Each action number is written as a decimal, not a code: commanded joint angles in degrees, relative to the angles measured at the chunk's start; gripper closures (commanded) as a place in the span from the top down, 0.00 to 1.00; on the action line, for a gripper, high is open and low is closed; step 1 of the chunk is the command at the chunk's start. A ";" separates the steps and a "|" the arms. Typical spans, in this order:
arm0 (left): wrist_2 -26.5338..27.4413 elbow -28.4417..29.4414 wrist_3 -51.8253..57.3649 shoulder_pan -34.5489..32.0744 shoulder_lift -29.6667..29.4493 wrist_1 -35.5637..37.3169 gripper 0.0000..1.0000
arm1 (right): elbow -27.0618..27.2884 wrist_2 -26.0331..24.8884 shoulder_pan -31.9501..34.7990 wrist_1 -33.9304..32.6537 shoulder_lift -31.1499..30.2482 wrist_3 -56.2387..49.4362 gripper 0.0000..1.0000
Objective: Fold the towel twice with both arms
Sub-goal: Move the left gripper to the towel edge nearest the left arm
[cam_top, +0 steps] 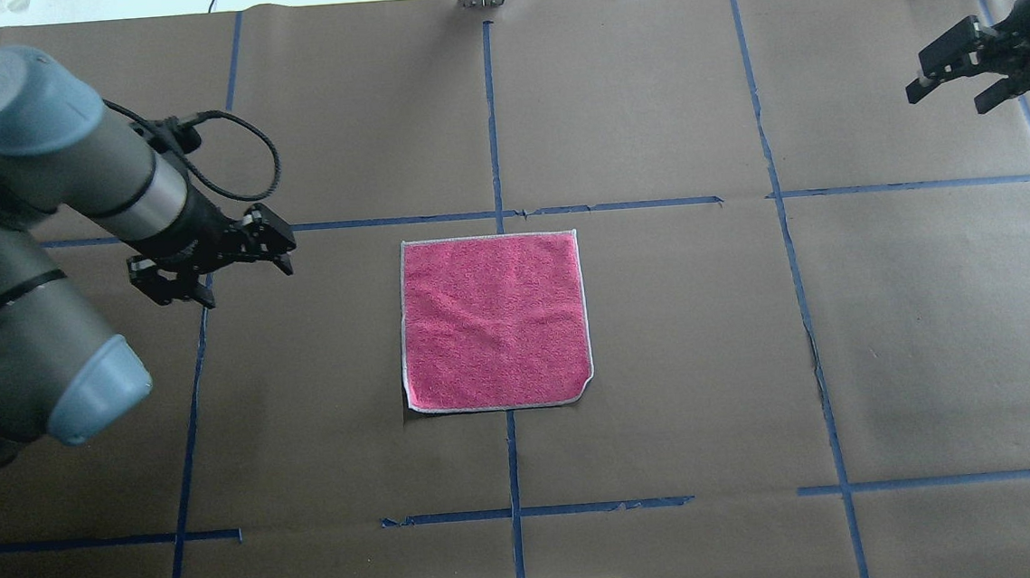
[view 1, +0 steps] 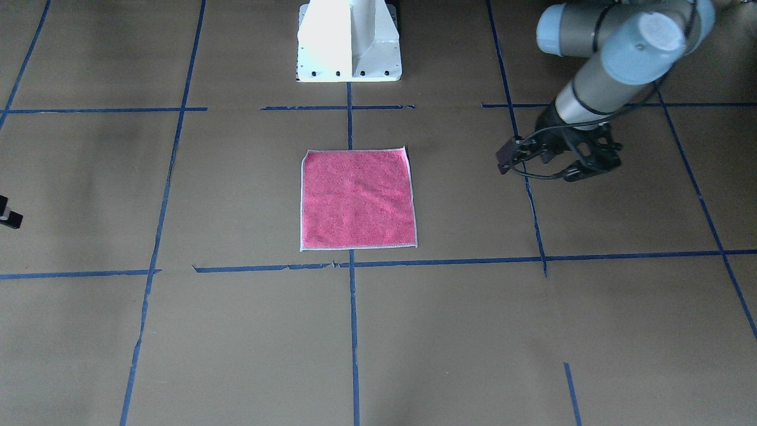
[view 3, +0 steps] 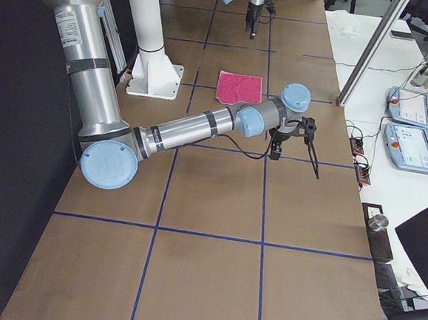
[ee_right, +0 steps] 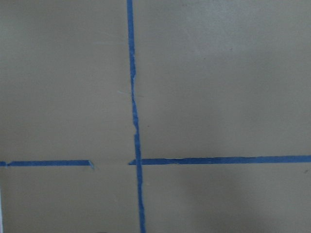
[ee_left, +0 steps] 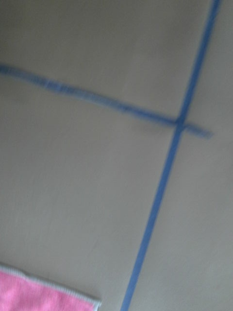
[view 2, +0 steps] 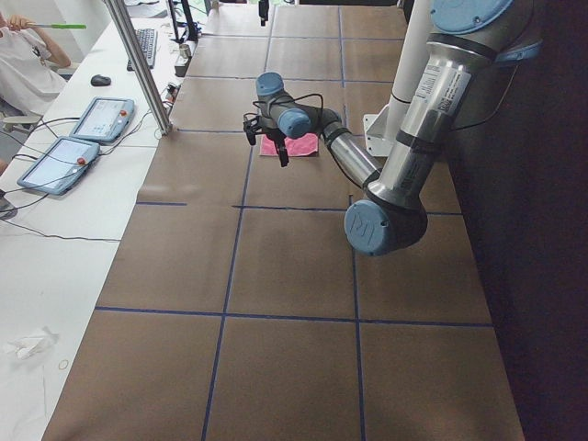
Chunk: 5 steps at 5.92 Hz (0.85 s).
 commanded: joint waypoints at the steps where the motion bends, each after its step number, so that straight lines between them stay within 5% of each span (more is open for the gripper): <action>1: 7.38 2.94 -11.93 8.57 -5.30 -1.65 1.00 | 0.22 -0.44 -4.81 10.12 0.12 17.25 1.00; 3: 14.24 8.47 -20.04 15.61 -6.72 -9.03 0.95 | 0.57 -0.79 -7.46 11.73 0.39 22.49 1.00; 5: 15.51 9.90 -20.24 17.66 -7.08 -9.23 0.81 | 1.18 -2.20 -8.35 11.73 0.39 22.85 1.00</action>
